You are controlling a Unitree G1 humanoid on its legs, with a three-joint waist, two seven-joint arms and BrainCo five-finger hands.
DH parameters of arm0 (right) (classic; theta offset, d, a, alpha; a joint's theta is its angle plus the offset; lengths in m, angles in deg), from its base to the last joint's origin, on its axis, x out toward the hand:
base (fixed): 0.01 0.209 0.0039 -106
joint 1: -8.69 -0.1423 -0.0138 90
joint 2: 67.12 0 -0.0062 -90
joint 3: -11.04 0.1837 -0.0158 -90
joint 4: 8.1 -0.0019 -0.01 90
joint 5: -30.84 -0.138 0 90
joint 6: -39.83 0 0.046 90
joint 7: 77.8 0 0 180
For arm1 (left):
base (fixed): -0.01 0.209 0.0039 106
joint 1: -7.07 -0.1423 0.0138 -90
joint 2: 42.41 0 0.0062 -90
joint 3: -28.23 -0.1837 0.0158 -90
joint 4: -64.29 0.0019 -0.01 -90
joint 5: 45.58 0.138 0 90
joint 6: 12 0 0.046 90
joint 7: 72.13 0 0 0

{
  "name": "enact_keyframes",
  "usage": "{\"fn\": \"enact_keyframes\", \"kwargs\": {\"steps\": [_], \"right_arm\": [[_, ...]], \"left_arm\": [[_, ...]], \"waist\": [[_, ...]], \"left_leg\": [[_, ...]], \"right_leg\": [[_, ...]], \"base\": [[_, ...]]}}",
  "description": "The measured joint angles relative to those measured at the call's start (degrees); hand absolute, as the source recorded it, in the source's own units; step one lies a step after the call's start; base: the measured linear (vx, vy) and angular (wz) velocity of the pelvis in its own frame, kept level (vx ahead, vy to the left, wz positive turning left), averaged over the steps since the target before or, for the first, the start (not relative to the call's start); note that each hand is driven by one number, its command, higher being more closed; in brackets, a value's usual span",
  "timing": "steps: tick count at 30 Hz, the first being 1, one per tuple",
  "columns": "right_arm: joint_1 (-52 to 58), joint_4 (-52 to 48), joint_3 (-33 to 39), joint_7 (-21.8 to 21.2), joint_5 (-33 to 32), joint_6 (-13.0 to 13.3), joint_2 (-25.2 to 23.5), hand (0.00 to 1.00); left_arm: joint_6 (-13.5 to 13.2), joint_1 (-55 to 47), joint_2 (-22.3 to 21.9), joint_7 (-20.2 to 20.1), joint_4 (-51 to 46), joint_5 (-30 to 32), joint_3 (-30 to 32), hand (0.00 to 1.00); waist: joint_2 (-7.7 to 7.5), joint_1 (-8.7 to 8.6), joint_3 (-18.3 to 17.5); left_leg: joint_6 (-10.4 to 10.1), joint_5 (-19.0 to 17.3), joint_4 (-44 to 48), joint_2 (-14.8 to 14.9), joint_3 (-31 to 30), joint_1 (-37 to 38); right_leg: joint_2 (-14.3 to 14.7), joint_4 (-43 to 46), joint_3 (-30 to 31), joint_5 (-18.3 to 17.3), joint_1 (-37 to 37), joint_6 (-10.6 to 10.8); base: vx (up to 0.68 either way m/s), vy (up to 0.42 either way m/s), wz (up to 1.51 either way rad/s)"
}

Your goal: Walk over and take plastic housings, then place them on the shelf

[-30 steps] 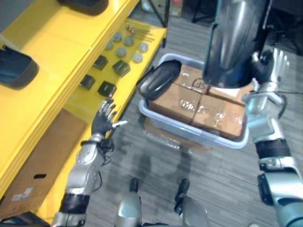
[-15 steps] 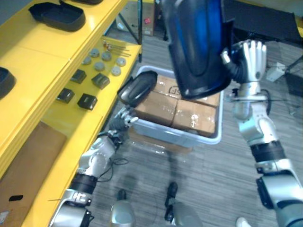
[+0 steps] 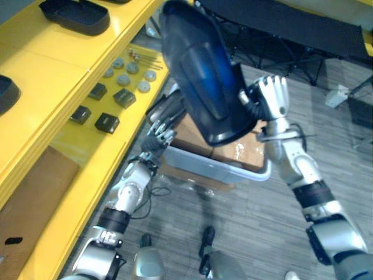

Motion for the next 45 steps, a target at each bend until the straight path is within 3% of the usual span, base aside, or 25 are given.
{"fn": "enact_keyframes", "kwargs": {"steps": [9,15,22,35,36,40,45], "right_arm": [[0.9,0.7,-2.5,-1.1,0.0,0.8,-1.6,1.00],[1.2,2.4,-3.5,-1.4,0.0,-0.1,-2.5,1.00],[1.2,2.9,-3.9,-2.2,-0.1,-0.6,-3.4,1.00],[-2.2,6.9,-6.3,-2.1,-0.6,-2.8,-3.9,1.00],[-2.4,6.9,-6.3,-2.1,-0.6,-3.0,-4.0,1.00],[-3.2,7.1,-6.3,-2.0,-2.8,-3.4,-4.0,1.00],[-4.2,7.1,-6.3,-0.8,-4.4,-2.2,-4.0,1.00]], "left_arm": [[-0.1,1.6,-0.4,-0.1,0.0,-2.1,-0.3,0.00],[-0.1,3.5,-1.0,-0.1,0.5,-2.0,-0.5,0.00],[0.0,4.5,-1.0,-3.0,2.1,-2.0,-1.2,0.00],[0.7,6.5,-1.0,-8.9,2.0,-1.8,-5.3,0.00],[0.7,6.5,-1.0,-9.0,2.0,-1.8,-5.4,1.00],[0.6,6.7,-1.1,-8.5,2.0,-0.3,-6.0,1.00],[-0.4,7.0,-0.9,-3.7,2.0,5.2,-6.0,1.00]], "waist": [[0.00,-0.03,0.0],[0.01,-0.06,0.0],[0.17,-0.04,0.1],[2.53,0.27,1.6],[2.66,0.27,1.6],[2.88,0.20,1.8],[3.40,-0.06,2.1]], "left_leg": [[0.1,-0.2,0.9,0.0,-0.5,-0.9],[0.1,-0.2,1.2,-0.2,-1.3,-1.8],[0.1,-0.2,1.0,-0.5,-1.4,-1.8],[0.1,-0.1,0.9,-0.8,-1.5,-1.8],[0.1,-0.1,0.9,-0.8,-1.5,-1.8],[0.1,-0.1,0.8,-0.8,-1.5,-1.8],[0.1,-0.1,0.9,-0.9,-1.4,-1.8]], "right_leg": [[0.0,-0.2,-0.1,0.4,-0.1,-0.1],[0.0,-0.9,-1.3,0.6,-0.2,-0.2],[-0.1,-1.0,-1.4,0.6,-0.2,-0.2],[-0.3,-1.0,-1.5,0.6,-0.2,-0.2],[-0.4,-1.0,-1.5,0.6,-0.2,-0.2],[-0.4,-1.0,-1.5,0.6,-0.3,-0.2],[-0.4,-0.9,-1.4,0.6,-0.3,-0.2]], "base": [[-0.01,0.006,0.01],[0.01,0.012,0.06],[0.01,0.010,0.00],[0.00,0.005,0.00],[0.00,0.000,0.00],[0.00,0.000,0.00],[0.00,0.000,0.00]]}}
